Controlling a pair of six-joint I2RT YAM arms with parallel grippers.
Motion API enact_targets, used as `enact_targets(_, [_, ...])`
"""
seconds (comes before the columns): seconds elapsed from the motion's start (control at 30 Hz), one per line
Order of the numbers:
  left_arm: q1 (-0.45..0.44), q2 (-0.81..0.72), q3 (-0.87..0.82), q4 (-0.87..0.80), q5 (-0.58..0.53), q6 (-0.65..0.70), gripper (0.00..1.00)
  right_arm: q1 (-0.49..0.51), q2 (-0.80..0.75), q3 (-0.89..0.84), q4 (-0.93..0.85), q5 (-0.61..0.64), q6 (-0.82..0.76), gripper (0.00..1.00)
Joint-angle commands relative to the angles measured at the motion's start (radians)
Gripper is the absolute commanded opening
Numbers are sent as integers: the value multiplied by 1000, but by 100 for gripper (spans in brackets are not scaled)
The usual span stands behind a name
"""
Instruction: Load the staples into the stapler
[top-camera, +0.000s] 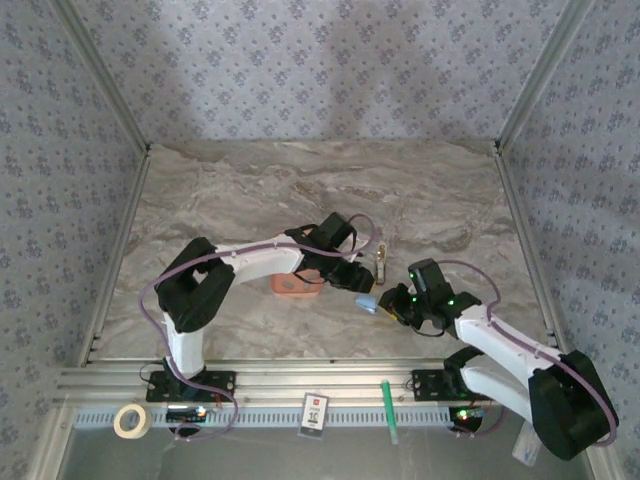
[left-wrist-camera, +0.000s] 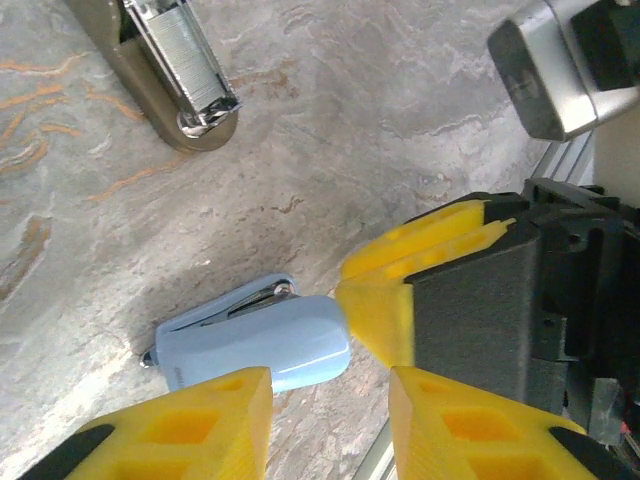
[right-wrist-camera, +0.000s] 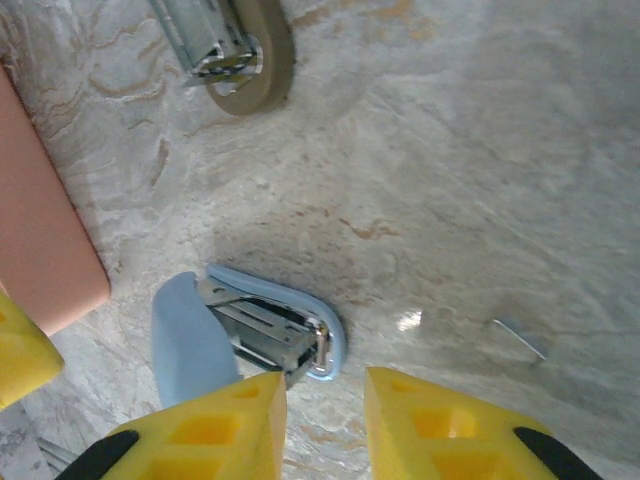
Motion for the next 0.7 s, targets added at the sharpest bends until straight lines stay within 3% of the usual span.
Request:
enact_targets(0.0, [12,-6,14,-32,-21,18,37,-8,-26,28,-113,17,-22,28])
enact_targets(0.4, [22,-23,4,-41,-39,22,39,-10,-23,136,-126,3,-31,53])
enact_targets(0.67, [25,-22,2,-39,-39,20,39,1,116,144,-69,-36,-76,55])
